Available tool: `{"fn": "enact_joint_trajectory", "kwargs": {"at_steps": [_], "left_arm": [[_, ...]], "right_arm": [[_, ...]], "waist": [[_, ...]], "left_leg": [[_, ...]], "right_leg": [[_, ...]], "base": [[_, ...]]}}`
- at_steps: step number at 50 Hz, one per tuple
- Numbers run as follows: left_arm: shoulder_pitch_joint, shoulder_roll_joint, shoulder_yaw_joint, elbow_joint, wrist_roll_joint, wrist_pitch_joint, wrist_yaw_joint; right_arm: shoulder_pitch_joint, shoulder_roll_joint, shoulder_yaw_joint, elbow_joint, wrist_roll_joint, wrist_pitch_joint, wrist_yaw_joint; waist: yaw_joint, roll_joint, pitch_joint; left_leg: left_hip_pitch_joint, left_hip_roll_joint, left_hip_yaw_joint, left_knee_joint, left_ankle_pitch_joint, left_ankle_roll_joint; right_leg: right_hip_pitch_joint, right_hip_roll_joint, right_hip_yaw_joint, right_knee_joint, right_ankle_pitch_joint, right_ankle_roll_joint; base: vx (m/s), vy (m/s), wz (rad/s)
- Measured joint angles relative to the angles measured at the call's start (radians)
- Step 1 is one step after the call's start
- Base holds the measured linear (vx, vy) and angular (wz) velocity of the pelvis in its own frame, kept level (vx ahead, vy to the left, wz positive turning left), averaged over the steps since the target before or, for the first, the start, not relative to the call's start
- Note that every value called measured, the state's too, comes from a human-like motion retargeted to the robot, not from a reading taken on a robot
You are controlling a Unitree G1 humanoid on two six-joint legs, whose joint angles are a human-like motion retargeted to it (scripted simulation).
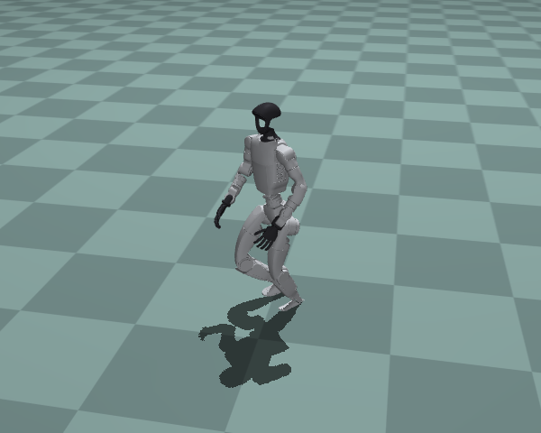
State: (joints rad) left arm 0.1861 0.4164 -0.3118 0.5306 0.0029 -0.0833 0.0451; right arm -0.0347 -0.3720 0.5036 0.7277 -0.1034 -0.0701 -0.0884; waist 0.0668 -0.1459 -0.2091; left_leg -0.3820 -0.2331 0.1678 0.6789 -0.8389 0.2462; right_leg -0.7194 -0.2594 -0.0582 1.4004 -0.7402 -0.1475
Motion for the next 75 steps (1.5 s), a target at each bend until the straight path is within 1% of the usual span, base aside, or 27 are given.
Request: {"fn": "enact_joint_trajectory", "kwargs": {"at_steps": [2,5,9,10,13,15,18,21,25,27,29,31,35,37,38,40,43,45,47,50,55,58,60,65,68,72,75], "left_arm": [[-0.002,0.017,0.009,-0.038,0.004,0.002,-0.001],[-0.006,0.044,0.016,-0.096,0.006,-0.003,0.003],[0.004,0.075,0.036,-0.187,-0.013,-0.028,0.022],[0.011,0.081,0.045,-0.211,-0.024,-0.035,0.03],[0.032,0.081,0.068,-0.279,-0.063,-0.057,0.055],[0.043,0.08,0.08,-0.324,-0.092,-0.068,0.069],[0.052,0.075,0.091,-0.379,-0.115,-0.084,0.085],[0.065,0.097,0.105,-0.449,-0.127,-0.083,0.093],[0.078,0.118,0.122,-0.518,-0.113,-0.062,0.091],[0.082,0.127,0.141,-0.558,-0.117,-0.047,0.075],[0.103,0.133,0.156,-0.594,-0.122,-0.039,0.061],[0.131,0.134,0.167,-0.619,-0.123,-0.035,0.055],[0.171,0.116,0.192,-0.633,-0.11,-0.029,0.062],[0.172,0.104,0.198,-0.629,-0.104,-0.023,0.072],[0.173,0.099,0.197,-0.628,-0.101,-0.021,0.077],[0.167,0.097,0.197,-0.624,-0.092,-0.015,0.09],[0.137,0.108,0.195,-0.599,-0.046,0.001,0.105],[0.103,0.113,0.186,-0.56,0.003,0.013,0.109],[0.029,0.106,0.167,-0.481,0.046,0.022,0.109],[-0.042,0.085,0.123,-0.407,0.059,0.015,0.1],[-0.043,0.066,0.078,-0.409,0.025,-0.019,0.09],[-0.024,0.063,0.063,-0.444,-0.011,-0.041,0.093],[-0.01,0.06,0.057,-0.468,-0.028,-0.052,0.097],[0.028,0.069,0.049,-0.507,-0.039,-0.067,0.118],[0.043,0.075,0.047,-0.504,-0.015,-0.071,0.118],[0.08,0.077,0.044,-0.502,0.022,-0.077,0.095],[0.103,0.084,0.045,-0.497,0.042,-0.077,0.061]], "right_arm": [[-0.006,0.005,-0.011,0.023,0.014,0.002,0.005],[-0.001,0.005,-0.033,0.069,0.029,0.003,0.008],[0.031,-0.01,-0.072,0.12,0.044,-0.001,-0.004],[0.043,-0.014,-0.083,0.127,0.049,-0.003,-0.008],[0.086,-0.029,-0.111,0.123,0.069,-0.009,-0.03],[0.112,-0.037,-0.127,0.109,0.083,-0.017,-0.044],[0.137,-0.045,-0.139,0.079,0.1,-0.028,-0.066],[0.13,-0.072,-0.138,0.022,0.113,-0.036,-0.088],[0.061,-0.108,-0.11,-0.04,0.101,-0.03,-0.128],[0.019,-0.11,-0.099,-0.065,0.102,-0.017,-0.14],[0.018,-0.095,-0.098,-0.085,0.107,-0.014,-0.142],[0.039,-0.074,-0.101,-0.091,0.109,-0.015,-0.138],[0.079,-0.049,-0.085,-0.061,0.06,-0.02,-0.116],[0.092,-0.053,-0.072,-0.053,0.025,-0.023,-0.103],[0.099,-0.055,-0.065,-0.053,0.013,-0.024,-0.098],[0.108,-0.065,-0.052,-0.059,-0.012,-0.026,-0.092],[0.109,-0.078,-0.049,-0.072,-0.046,-0.021,-0.089],[0.104,-0.075,-0.051,-0.074,-0.07,-0.016,-0.091],[0.081,-0.066,-0.049,-0.069,-0.089,-0.012,-0.089],[0.075,-0.063,-0.049,-0.068,-0.091,-0.015,-0.09],[0.116,-0.044,-0.061,-0.076,-0.06,-0.024,-0.132],[0.138,-0.032,-0.074,-0.068,-0.059,-0.023,-0.177],[0.145,-0.027,-0.077,-0.055,-0.066,-0.02,-0.203],[0.117,-0.01,-0.063,0.021,-0.09,-0.005,-0.262],[0.073,0.01,-0.048,0.088,-0.092,-0.006,-0.268],[0.042,0.025,-0.022,0.122,-0.091,-0.012,-0.238],[0.031,0.035,0.0,0.122,-0.082,-0.019,-0.201]], "waist": [[-0.022,-0.016,0.016],[-0.05,-0.002,0.021],[-0.058,0.084,0.011],[-0.058,0.11,0.006],[-0.067,0.145,-0.023],[-0.065,0.161,-0.034],[-0.054,0.159,-0.042],[-0.033,0.167,-0.036],[0.007,0.163,0.012],[0.038,0.153,0.04],[0.076,0.129,0.051],[0.111,0.094,0.047],[0.109,0.004,0.023],[0.088,-0.033,0.022],[0.081,-0.04,0.018],[0.058,-0.053,0.01],[0.001,-0.063,0.027],[-0.045,-0.057,0.055],[-0.08,-0.02,0.098],[-0.126,0.034,0.122],[-0.151,0.094,0.077],[-0.115,0.129,0.054],[-0.093,0.134,0.047],[-0.013,0.139,0.048],[0.032,0.139,0.067],[0.053,0.111,0.065],[0.047,0.086,0.05]], "left_leg": [[0.023,-0.045,-0.037,-0.035,0.006,-0.006],[0.059,-0.053,-0.062,-0.069,0.018,-0.015],[0.099,0.054,-0.094,-0.052,0.08,-0.077],[0.11,0.089,-0.1,-0.047,0.109,-0.094],[0.143,0.163,-0.073,-0.04,0.34,-0.145],[0.146,0.205,-0.059,0.02,0.424,-0.158],[0.128,0.249,-0.024,0.196,0.386,-0.146],[0.095,0.344,0.01,0.456,0.259,-0.111],[-0.029,0.471,0.047,0.773,0.06,-0.012],[-0.122,0.494,0.052,0.784,0.006,0.016],[-0.196,0.487,0.069,0.692,0.014,0.016],[-0.241,0.437,0.105,0.515,0.069,0.016],[-0.229,0.225,0.169,0.034,0.33,-0.013],[-0.177,0.121,0.162,-0.146,0.456,-0.028],[-0.183,0.105,0.156,-0.133,0.471,-0.028],[-0.175,0.069,0.139,-0.091,0.442,-0.009],[-0.14,0.039,0.133,0.048,0.254,0.016],[-0.102,0.047,0.147,0.145,0.143,0.016],[-0.029,0.073,0.14,0.177,0.084,0.014],[0.079,0.11,0.143,0.14,0.092,-0.005],[0.159,0.161,0.116,0.089,0.232,-0.098],[0.148,0.228,0.102,0.184,0.273,-0.142],[0.129,0.262,0.103,0.277,0.249,-0.133],[0.049,0.324,0.059,0.425,0.07,-0.067],[0.02,0.308,0.012,0.371,0.031,-0.052],[0.007,0.237,-0.025,0.235,0.09,-0.033],[0.015,0.213,0.014,0.145,0.189,-0.022]], "right_leg": [[-0.067,0.019,0.033,0.055,0.008,0.004],[-0.163,0.091,0.053,0.048,0.046,0.017],[-0.21,0.245,0.033,-0.121,0.146,0.022],[-0.211,0.285,0.027,-0.177,0.175,0.015],[-0.205,0.344,0.036,-0.334,0.263,0.0],[-0.185,0.371,0.042,-0.413,0.31,-0.02],[-0.179,0.368,0.023,-0.371,0.306,-0.042],[-0.138,0.348,-0.065,-0.257,0.181,-0.061],[-0.049,0.346,-0.135,-0.14,0.01,-0.028],[0.035,0.359,-0.132,-0.192,0.01,-0.01],[0.125,0.374,-0.087,-0.275,0.063,0.015],[0.212,0.346,-0.068,-0.355,0.143,0.018],[0.287,0.19,-0.079,-0.349,0.354,0.037],[0.292,0.115,-0.073,-0.261,0.359,0.044],[0.289,0.087,-0.076,-0.206,0.346,0.037],[0.28,0.024,-0.078,-0.078,0.29,0.018],[0.249,-0.065,-0.06,0.11,0.168,-0.014],[0.208,-0.086,-0.048,0.184,0.1,-0.038],[0.167,-0.048,-0.052,0.167,0.065,-0.06],[0.108,0.017,-0.078,0.047,0.072,-0.076],[0.057,0.154,-0.113,-0.265,0.193,-0.069],[0.086,0.24,-0.147,-0.409,0.286,-0.068],[0.1,0.259,-0.16,-0.418,0.306,-0.073],[0.162,0.311,-0.169,-0.406,0.212,-0.086],[0.207,0.359,-0.128,-0.432,0.173,-0.078],[0.201,0.381,-0.038,-0.434,0.144,-0.077],[0.165,0.349,-0.022,-0.404,0.15,-0.076]], "base": [[0.36,0.14,2.08],[0.45,0.12,1.86],[0.56,0.08,1.32],[0.62,0.05,1.16],[0.63,0.01,1.28],[0.59,-0.03,1.13],[0.52,-0.04,0.92],[0.53,-0.02,0.7],[0.59,0.04,0.7],[0.7,0.06,0.81],[0.77,0.06,0.71],[0.8,0.11,0.61],[0.76,0.11,0.65],[0.67,0.05,0.32],[0.62,0.04,0.01],[0.61,0.05,-0.08],[0.6,0.02,0.06],[0.58,0.0,0.1],[0.58,0.03,-0.19],[0.58,-0.04,-0.19],[0.54,-0.12,-0.47],[0.46,-0.11,-0.84],[0.39,-0.05,-0.8],[0.33,0.03,-1.0],[0.25,0.09,-1.34],[0.11,0.08,-1.64],[-0.01,0.04,-2.08]]}}
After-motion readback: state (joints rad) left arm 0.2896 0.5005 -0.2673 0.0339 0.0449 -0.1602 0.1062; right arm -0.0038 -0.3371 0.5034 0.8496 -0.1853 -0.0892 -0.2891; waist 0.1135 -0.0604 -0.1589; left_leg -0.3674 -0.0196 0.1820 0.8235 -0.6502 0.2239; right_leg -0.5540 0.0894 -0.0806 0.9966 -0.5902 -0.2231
